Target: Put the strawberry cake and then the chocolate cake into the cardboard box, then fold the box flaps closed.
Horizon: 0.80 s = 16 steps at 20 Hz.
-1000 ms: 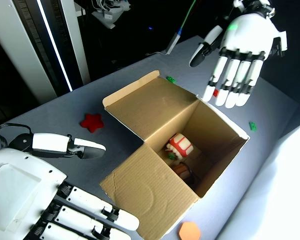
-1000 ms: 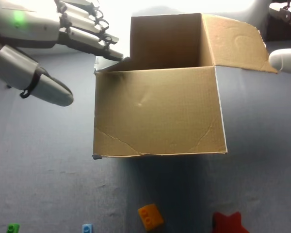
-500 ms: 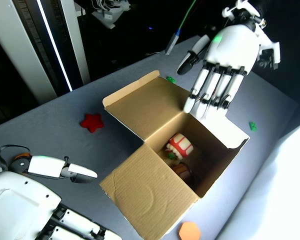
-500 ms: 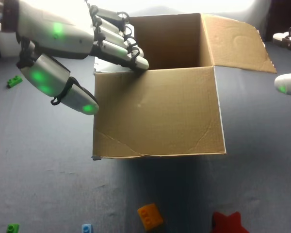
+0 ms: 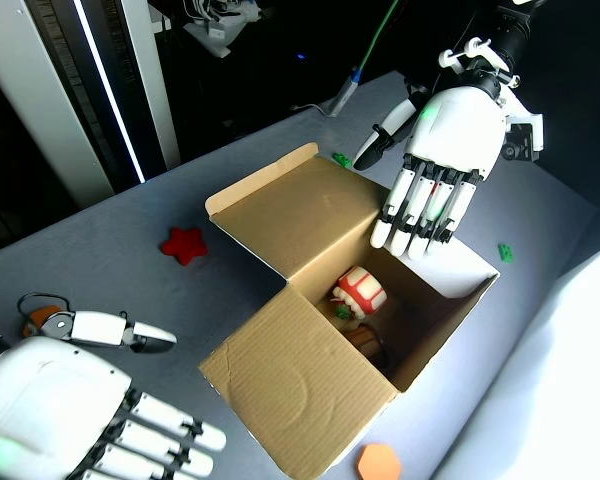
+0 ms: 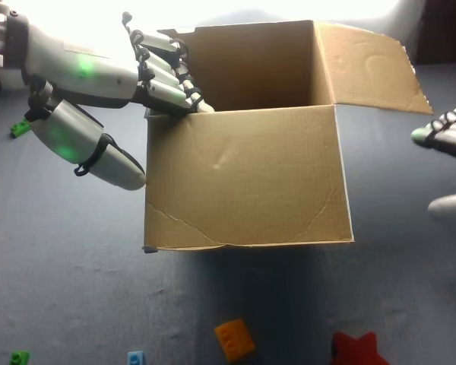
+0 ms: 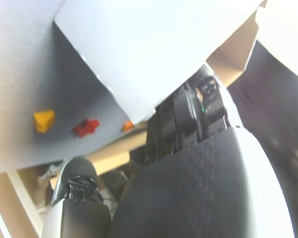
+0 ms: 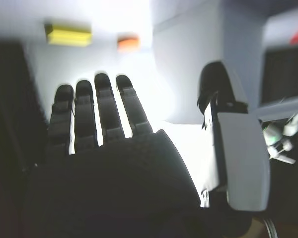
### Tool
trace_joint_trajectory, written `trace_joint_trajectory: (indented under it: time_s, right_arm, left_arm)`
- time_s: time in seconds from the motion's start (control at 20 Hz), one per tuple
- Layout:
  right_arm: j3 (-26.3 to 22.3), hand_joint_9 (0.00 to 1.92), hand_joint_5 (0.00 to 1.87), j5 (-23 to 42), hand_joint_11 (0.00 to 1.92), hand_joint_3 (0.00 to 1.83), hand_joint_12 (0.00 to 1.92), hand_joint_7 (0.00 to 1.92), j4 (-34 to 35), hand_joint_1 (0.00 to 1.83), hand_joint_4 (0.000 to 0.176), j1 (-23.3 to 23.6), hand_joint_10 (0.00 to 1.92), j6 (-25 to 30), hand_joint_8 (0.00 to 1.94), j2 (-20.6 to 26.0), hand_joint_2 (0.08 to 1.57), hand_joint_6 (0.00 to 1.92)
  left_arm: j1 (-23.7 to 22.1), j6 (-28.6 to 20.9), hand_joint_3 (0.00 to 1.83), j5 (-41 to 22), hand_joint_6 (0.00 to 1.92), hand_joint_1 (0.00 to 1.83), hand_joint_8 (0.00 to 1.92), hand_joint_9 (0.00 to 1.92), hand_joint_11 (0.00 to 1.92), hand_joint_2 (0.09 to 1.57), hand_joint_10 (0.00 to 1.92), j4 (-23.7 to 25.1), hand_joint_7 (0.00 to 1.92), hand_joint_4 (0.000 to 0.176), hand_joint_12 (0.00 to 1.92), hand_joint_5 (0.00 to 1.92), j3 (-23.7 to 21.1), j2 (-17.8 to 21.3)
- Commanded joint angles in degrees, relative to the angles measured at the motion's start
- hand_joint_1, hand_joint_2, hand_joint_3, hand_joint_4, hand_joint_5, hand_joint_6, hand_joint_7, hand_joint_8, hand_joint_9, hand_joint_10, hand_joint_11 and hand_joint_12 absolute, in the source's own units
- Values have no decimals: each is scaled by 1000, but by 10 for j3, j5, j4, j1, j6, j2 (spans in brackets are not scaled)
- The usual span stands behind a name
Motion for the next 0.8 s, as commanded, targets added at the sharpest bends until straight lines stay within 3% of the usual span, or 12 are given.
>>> trace_joint_trajectory:
  time_s: [0.0,0.2,0.35,0.4,0.55,0.6,0.75]
  right_arm:
    - [3,0,20,74,0,22,1,0,-13,0,0,-1,0,9,0,3,1190,4]
    - [4,36,33,109,39,23,19,62,-40,0,0,-7,15,12,21,-13,1209,13]
    - [4,28,38,128,33,9,31,45,-40,0,0,8,10,16,9,-13,1192,12]
    - [3,45,50,136,6,0,142,73,-40,0,0,17,5,19,5,-12,1195,6]
    - [-2,82,55,144,0,3,211,109,-40,0,0,50,12,37,1,3,1220,1]
    - [-6,77,39,144,0,0,190,99,-40,0,0,63,7,47,1,10,1202,2]
    - [-28,31,31,146,0,0,22,52,-40,0,0,101,3,58,2,37,1199,3]
  left_arm:
    - [-10,0,12,1,3,0,3,329,0,1217,8,-26,299,5,1114,241,5,3]
    - [-63,-7,0,-8,4,20,1,333,0,1208,5,-26,287,19,1157,239,18,3]
    - [-93,-15,0,-17,6,20,4,302,0,1198,7,-18,268,10,1072,246,31,6]
    - [-101,-17,0,-19,8,25,4,314,0,1181,10,-11,274,20,1093,255,34,12]
    - [-111,-28,0,-30,6,0,4,295,0,1158,8,7,258,28,1013,263,42,28]
    - [-111,-31,0,-33,10,17,5,310,0,1149,11,13,268,40,1027,282,45,35]
    - [-109,-44,0,-48,2,50,1,288,0,1160,4,35,254,47,947,283,56,58]
